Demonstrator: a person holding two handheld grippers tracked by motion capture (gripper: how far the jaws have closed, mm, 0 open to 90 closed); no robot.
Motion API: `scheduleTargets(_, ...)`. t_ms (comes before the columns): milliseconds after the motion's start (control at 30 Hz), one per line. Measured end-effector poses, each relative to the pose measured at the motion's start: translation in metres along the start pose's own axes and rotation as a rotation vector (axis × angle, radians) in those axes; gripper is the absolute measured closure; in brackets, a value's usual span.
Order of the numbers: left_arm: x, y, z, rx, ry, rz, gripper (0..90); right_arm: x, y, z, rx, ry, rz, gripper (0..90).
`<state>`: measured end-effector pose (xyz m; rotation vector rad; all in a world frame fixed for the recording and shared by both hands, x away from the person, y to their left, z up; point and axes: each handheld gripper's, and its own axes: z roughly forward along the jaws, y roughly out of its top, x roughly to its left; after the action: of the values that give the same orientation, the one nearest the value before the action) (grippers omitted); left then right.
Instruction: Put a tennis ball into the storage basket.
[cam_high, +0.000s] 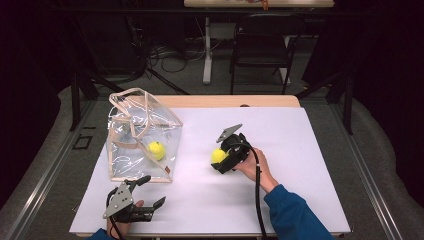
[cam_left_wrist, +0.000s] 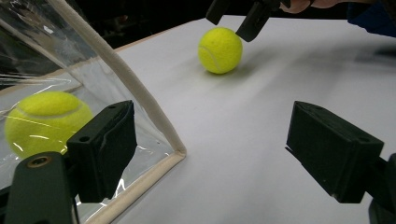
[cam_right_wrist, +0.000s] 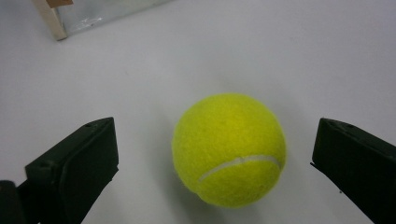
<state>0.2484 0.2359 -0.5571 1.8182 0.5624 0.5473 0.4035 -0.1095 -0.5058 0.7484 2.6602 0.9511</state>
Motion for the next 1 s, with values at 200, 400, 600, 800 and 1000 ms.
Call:
scheduleTargets(200, 0.002, -0.001, -0.001, -0.003, 0.001, -0.002, 15.8, -0.005, -0.002, 0.005, 0.007, 0.004, 0.017, 0.0)
scheduleTargets(400, 0.002, 0.0, 0.002, 0.001, -0.011, 0.002, 15.8, -0.007, -0.004, 0.013, 0.028, 0.0, 0.029, 1.4)
scheduleTargets(600, 0.001, 0.0, 0.001, 0.0, -0.008, -0.006, 15.8, -0.01, -0.005, 0.023, 0.043, 0.003, 0.053, 6.1)
scheduleTargets(800, 0.0, -0.001, 0.001, 0.006, -0.005, -0.002, 15.8, -0.011, -0.006, 0.028, 0.066, 0.008, 0.063, 13.2)
scheduleTargets(1000, -0.001, -0.001, 0.0, 0.007, 0.002, 0.002, 15.8, -0.013, -0.007, 0.033, 0.082, 0.01, 0.076, 19.0)
